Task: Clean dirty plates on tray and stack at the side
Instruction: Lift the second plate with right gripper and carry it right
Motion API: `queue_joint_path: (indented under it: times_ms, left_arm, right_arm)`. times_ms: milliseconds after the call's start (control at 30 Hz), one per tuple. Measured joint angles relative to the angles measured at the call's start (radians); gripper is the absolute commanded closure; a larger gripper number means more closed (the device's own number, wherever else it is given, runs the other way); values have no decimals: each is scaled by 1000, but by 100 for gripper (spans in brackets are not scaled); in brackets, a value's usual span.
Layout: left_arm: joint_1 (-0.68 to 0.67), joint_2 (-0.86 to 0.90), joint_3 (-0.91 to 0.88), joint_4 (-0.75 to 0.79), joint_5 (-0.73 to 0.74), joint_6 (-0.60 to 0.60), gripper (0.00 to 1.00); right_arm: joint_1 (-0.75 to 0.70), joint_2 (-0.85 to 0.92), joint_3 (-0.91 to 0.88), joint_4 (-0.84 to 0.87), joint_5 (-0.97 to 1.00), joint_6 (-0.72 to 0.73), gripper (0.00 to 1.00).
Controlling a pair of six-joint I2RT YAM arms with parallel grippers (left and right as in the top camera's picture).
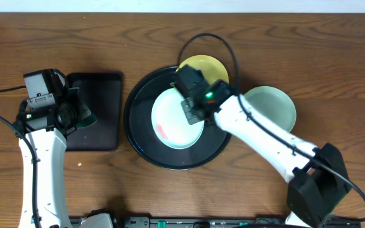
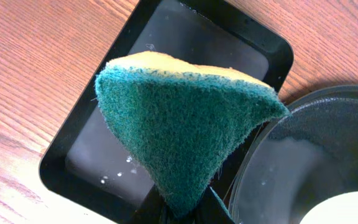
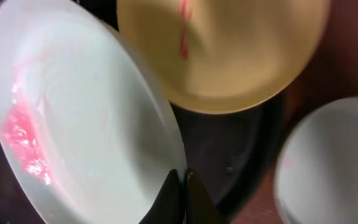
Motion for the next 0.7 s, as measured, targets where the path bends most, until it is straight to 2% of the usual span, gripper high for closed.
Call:
queue_joint_path:
  times_ms: [167,400,700]
  left_arm:
    - [0,0,0,-1,1,-5,92]
    - [0,0,0,-5,8,-5,92]
    - [0,0,0,-16,12,-5,92]
  right_arm:
    - [106,0,70,-53,234,-13,99]
    - [235,-3,78,-89,561,-19,99]
    - [327,-82,78,-87,812,-19,99]
